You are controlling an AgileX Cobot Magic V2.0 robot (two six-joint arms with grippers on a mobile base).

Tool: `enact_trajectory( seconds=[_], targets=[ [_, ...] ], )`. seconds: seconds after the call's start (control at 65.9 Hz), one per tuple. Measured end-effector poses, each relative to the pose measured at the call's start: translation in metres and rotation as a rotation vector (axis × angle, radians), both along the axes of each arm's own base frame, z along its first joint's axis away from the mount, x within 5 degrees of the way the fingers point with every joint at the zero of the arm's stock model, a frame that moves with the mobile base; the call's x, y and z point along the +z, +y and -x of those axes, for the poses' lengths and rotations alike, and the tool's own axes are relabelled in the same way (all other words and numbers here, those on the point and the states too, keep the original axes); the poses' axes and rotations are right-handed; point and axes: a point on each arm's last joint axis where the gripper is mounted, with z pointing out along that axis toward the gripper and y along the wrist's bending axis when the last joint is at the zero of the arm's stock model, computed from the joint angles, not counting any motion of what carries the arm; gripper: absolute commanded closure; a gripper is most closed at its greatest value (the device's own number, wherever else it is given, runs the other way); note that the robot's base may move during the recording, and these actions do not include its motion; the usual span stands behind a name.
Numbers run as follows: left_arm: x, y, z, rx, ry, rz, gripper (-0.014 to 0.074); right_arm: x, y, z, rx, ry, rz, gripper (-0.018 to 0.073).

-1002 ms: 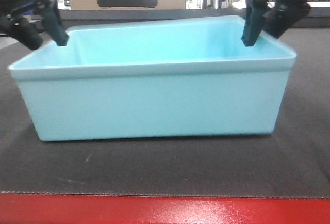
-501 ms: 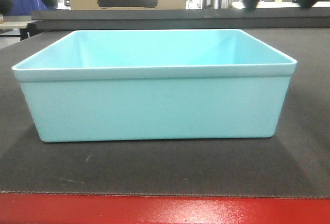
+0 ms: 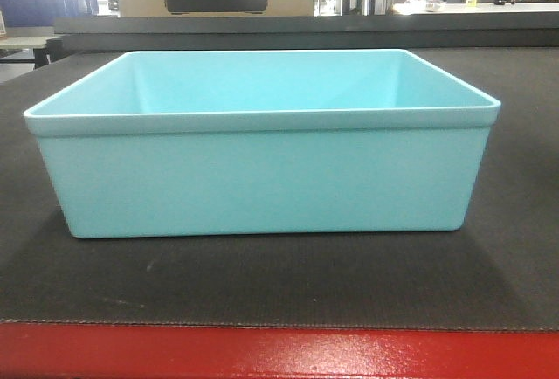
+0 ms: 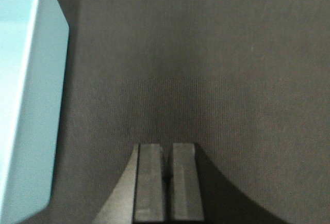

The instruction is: Fetch blue bin and place on conveyor start

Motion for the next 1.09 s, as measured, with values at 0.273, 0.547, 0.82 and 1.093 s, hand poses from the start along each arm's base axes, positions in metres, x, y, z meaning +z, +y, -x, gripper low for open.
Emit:
enact_trajectory(
  seconds=[0.273,0.547,0.82,1.093],
  targets=[
    [-0.024,0.009,0.060,0.005,-0.092,0.023,0.0707,-0.030,-0.002,0.055,0.010,-0.096,0.014,0.0721],
    [-0.011,0.017,0.133,0.003,-0.367,0.053,0.0707,-0.021,-0.004,0.126,0.017,-0.402,0.028,0.0721],
    [0.006,0.025,0.196,0.005,-0.670,0.073,0.0707,0.002,-0.007,0.188,0.014,-0.758,0.047,0.0721],
    [0.006,0.027,0.206,0.008,-0.713,0.063,0.0707,0.004,-0.007,0.202,0.012,-0.826,0.049,0.0721]
  ],
)
